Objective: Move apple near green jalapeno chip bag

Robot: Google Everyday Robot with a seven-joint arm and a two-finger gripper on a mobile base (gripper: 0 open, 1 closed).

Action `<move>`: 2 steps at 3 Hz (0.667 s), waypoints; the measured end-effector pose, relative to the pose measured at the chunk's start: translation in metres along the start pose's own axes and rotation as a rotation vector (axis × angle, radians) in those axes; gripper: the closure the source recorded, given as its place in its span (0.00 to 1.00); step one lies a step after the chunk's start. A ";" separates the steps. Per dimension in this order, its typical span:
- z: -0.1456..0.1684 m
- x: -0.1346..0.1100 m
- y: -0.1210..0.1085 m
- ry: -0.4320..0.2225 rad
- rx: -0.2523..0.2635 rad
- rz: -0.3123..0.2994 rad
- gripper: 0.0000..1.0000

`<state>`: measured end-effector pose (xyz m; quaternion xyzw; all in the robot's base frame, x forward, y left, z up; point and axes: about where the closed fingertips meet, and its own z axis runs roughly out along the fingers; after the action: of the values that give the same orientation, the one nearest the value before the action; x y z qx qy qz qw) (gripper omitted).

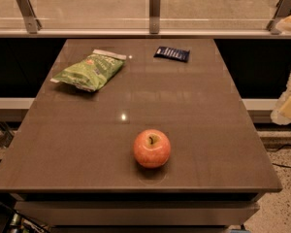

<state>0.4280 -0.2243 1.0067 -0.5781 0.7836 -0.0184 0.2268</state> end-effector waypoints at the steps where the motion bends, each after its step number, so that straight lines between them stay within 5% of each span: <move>1: -0.009 0.009 0.008 -0.078 -0.008 0.043 0.00; 2: -0.010 0.014 0.024 -0.165 -0.025 0.079 0.00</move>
Offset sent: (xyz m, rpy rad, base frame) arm -0.0505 -0.0068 -0.0154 0.3235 0.0001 -0.0196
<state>0.3993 -0.2308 1.0038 -0.5490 0.7846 0.0482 0.2839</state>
